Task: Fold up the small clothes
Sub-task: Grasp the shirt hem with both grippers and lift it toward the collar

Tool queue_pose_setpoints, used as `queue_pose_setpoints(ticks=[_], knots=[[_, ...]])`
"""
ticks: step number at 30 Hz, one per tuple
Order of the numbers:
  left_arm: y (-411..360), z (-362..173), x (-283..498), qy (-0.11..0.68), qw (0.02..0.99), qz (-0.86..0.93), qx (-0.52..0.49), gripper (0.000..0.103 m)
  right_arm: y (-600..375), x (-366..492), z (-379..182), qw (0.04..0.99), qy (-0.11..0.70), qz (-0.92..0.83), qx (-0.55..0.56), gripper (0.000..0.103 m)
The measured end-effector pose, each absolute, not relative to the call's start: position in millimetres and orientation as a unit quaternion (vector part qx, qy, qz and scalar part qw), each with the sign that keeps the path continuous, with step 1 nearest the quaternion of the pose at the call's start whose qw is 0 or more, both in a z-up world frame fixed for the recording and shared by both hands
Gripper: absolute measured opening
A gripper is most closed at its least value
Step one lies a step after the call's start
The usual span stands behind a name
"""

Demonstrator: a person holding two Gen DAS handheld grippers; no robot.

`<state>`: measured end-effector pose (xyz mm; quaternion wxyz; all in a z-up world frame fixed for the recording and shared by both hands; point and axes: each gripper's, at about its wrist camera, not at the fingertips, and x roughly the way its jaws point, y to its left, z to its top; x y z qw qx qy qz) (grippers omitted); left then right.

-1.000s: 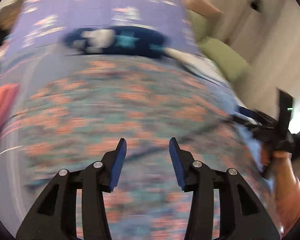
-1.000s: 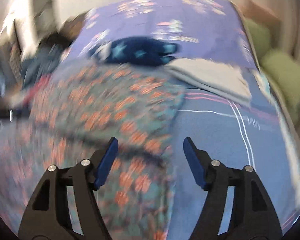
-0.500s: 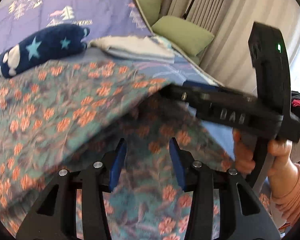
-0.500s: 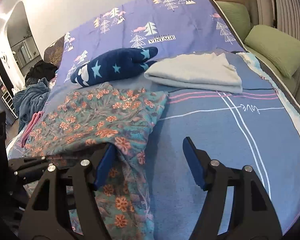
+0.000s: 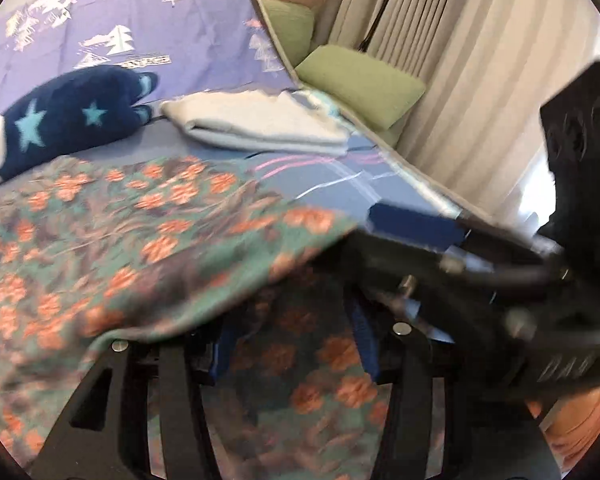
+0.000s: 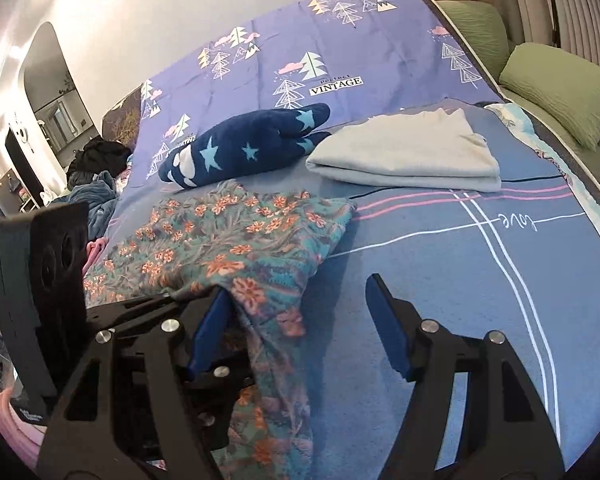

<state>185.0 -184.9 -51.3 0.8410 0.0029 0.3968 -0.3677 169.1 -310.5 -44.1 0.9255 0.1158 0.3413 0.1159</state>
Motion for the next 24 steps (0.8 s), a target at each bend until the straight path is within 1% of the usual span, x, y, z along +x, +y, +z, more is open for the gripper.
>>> queue_pose_setpoints(ticks=[3, 5, 8, 9, 10, 11, 12, 13, 18, 22, 24], knots=[[-190.1, -49.5, 178.0, 0.385, 0.830, -0.404, 0.012, 0.051, -319.9, 165.5, -45.9, 0.924, 0.346, 0.106, 0.125, 0.070], [-189.8, -51.9, 168.6, 0.395, 0.807, -0.439, 0.032, 0.051, -328.8, 163.5, -47.8, 0.919, 0.351, 0.107, 0.140, 0.070], [-184.3, -54.9, 156.5, 0.398, 0.815, -0.415, 0.077, 0.052, -338.5, 154.3, -46.2, 0.922, 0.349, 0.091, 0.141, 0.070], [-178.2, -55.6, 154.4, 0.402, 0.822, -0.393, 0.092, 0.052, -340.0, 150.9, -44.8, 0.924, 0.346, 0.088, 0.136, 0.063], [-171.2, -55.0, 155.0, 0.405, 0.827, -0.378, 0.093, 0.052, -339.9, 145.3, -42.0, 0.927, 0.342, 0.090, 0.127, 0.043], [-161.5, -53.4, 154.7, 0.407, 0.833, -0.365, 0.088, 0.052, -337.3, 139.2, -39.6, 0.928, 0.340, 0.099, 0.115, 0.032], [-146.8, -50.1, 153.2, 0.408, 0.841, -0.346, 0.080, 0.052, -334.7, 135.8, -38.5, 0.928, 0.341, 0.109, 0.106, 0.017], [-136.7, -47.4, 150.8, 0.405, 0.847, -0.336, 0.076, 0.052, -328.4, 130.6, -37.9, 0.926, 0.343, 0.126, 0.091, 0.011], [-74.8, -35.9, 129.1, 0.365, 0.892, -0.243, 0.113, 0.053, -277.7, 115.9, -47.8, 0.910, 0.367, 0.194, 0.006, 0.010], [-39.8, -39.4, 133.6, 0.386, 0.895, -0.203, 0.096, 0.053, -251.3, 140.7, -67.7, 0.895, 0.406, 0.184, -0.002, 0.010], [-28.2, -40.8, 135.2, 0.390, 0.895, -0.199, 0.081, 0.053, -248.9, 158.8, -72.7, 0.893, 0.415, 0.175, 0.027, 0.010]])
